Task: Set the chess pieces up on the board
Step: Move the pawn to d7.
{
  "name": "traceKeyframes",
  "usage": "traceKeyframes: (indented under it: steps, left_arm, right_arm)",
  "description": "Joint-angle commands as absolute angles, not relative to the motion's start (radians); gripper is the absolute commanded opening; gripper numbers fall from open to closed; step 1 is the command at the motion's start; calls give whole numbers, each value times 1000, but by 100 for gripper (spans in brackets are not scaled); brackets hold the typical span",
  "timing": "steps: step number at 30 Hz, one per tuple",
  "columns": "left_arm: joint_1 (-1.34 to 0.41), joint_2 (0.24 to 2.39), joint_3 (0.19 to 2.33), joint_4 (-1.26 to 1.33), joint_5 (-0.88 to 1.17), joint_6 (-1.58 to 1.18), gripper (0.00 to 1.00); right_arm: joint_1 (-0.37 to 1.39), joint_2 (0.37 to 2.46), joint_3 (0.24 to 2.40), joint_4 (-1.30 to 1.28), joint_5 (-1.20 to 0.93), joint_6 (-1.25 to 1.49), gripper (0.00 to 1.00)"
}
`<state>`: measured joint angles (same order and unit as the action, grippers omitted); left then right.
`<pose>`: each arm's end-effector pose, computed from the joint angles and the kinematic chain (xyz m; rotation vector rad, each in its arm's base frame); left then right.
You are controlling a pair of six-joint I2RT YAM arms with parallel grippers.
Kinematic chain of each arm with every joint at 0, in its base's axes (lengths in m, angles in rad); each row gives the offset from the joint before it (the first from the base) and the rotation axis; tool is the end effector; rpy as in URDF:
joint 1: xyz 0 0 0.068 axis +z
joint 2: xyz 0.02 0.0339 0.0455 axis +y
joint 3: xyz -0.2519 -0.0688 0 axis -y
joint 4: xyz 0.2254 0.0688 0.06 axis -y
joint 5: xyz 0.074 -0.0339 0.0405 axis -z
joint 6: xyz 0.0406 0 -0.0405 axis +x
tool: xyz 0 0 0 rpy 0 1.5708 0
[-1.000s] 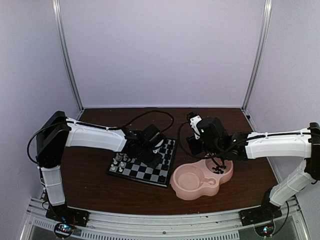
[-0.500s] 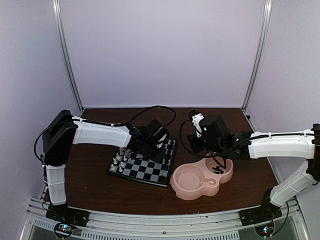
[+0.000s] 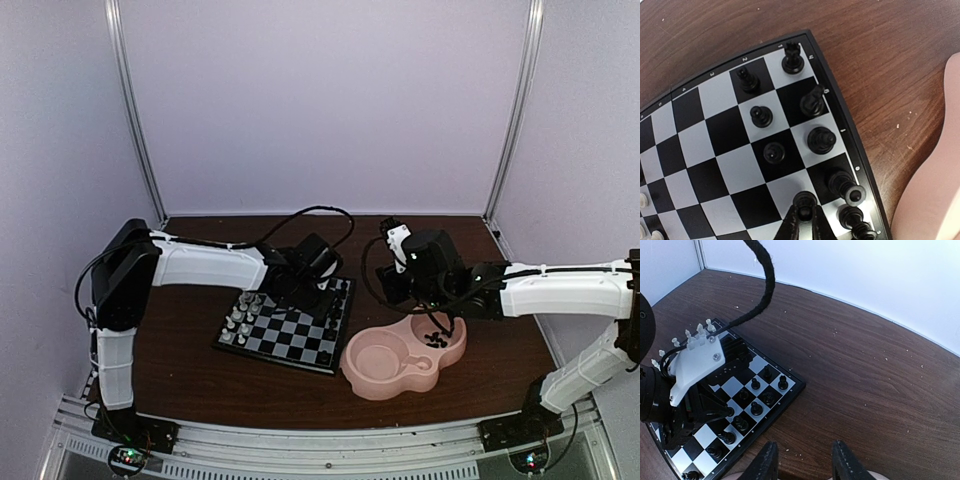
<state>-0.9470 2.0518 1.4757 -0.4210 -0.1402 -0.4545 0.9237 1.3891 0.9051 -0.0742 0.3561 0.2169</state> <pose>0.2501 -0.3378 0.1684 0.5800 2.5278 -0.3540 0.1903 0.2284 0.2501 -0.5289 2.0378 0.3098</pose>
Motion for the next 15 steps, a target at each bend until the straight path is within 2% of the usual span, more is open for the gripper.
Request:
traceKeyframes:
  steps: [1,15]
  left_arm:
    - [-940,2072,1499,-420,-146,-440,11]
    - [-936,2103,1517,-432,-159,-426,15]
  right_arm:
    - [917,1367,891,-71,362,232,39]
    - [917,1368,892,-72,353,235,39]
